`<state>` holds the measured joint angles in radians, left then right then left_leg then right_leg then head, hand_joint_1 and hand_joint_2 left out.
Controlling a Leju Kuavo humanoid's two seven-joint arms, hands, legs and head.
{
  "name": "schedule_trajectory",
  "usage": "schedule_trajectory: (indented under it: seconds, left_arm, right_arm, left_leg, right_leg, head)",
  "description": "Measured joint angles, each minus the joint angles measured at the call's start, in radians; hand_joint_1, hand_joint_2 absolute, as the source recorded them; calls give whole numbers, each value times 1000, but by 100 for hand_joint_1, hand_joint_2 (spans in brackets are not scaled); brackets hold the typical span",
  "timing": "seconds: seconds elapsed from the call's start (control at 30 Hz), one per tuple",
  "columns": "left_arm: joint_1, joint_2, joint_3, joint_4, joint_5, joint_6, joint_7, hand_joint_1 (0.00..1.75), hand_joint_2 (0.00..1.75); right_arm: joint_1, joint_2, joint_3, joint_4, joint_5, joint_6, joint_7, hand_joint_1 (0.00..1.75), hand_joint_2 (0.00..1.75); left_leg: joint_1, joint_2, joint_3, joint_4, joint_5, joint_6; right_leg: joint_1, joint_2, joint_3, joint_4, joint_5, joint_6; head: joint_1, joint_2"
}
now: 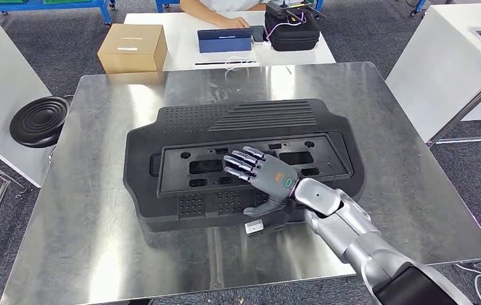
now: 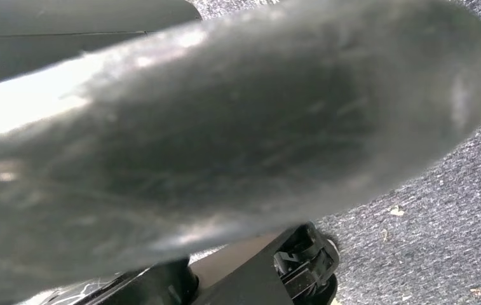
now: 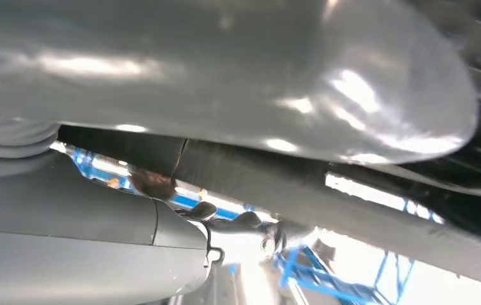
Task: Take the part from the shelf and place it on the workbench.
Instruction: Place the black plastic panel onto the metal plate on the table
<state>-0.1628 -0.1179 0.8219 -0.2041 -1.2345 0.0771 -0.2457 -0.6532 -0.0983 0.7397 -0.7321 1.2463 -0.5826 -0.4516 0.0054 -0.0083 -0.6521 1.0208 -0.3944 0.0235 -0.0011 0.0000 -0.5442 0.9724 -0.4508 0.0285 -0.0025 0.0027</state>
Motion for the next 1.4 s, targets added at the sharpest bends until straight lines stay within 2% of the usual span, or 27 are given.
schedule_trajectory:
  seconds: [0.2, 0.5, 0.63, 0.9, 1.03, 1.17, 1.23, 1.37, 1.4]
  left_arm:
    - [0, 0, -7, 0, 0, 0, 1, 0, 0]
    - [0, 0, -8, 0, 0, -2, 2, 0, 0]
    - [0, 0, -8, 0, 0, -3, 4, 0, 0]
    - [0, 0, -11, 0, 4, -1, 6, 0, 0]
    - [2, 0, -11, 0, 11, 3, 6, 0, 0]
    - [5, 1, -11, 0, 19, 6, 6, 0, 0]
    - [7, 1, -11, 0, 26, 9, 5, 0, 0]
    - [18, 1, -11, 0, 45, 20, -3, 0, 0]
    - [21, 2, -10, 0, 51, 23, -6, 0, 0]
  right_arm:
    - [9, -9, 61, -76, 8, -20, 35, 0, 0]
    - [20, -15, 94, -140, 8, -27, 46, 0, 0]
    - [24, -18, 100, -154, 8, -45, 51, 0, 175]
    - [48, -18, 99, -232, -16, -64, 83, 0, 175]
    - [89, -12, 79, -301, -143, -81, 40, 0, 175]
    - [152, 8, 41, -434, -322, -27, -36, 0, 175]
    - [187, 24, 17, -506, -449, 25, -82, 0, 87]
    - [268, 67, -49, -652, -755, 195, -146, 0, 87]
    - [287, 78, -68, -684, -835, 252, -147, 0, 44]
  left_leg:
    - [0, 0, 0, 0, 0, 0]
    - [0, 0, 0, 0, 0, 0]
    - [0, 0, 0, 0, 0, 0]
    - [0, 0, 0, 0, 0, 0]
    - [0, 0, 0, 0, 0, 0]
    - [0, 0, 0, 0, 0, 0]
    - [0, 0, 0, 0, 0, 0]
    - [0, 0, 0, -1, -1, -1]
    - [0, 0, 0, -1, -1, -2]
  right_leg:
    - [0, 0, 0, 0, 0, 0]
    - [0, 0, 0, 0, 0, 0]
    - [0, 0, 0, 0, 0, 0]
    - [0, 0, 0, 0, 0, 0]
    - [0, 0, 0, 0, 0, 0]
    - [0, 0, 0, 0, 0, 0]
    - [0, 0, 0, 0, -1, 0]
    - [0, 0, -1, 0, -3, 1]
    - [0, 0, -3, 0, -3, 1]
  head:
    - [0, 0]
    - [0, 0]
    - [0, 0]
    - [0, 0]
    - [0, 0]
    - [0, 0]
    - [0, 0]
    - [0, 0]
    - [0, 0]
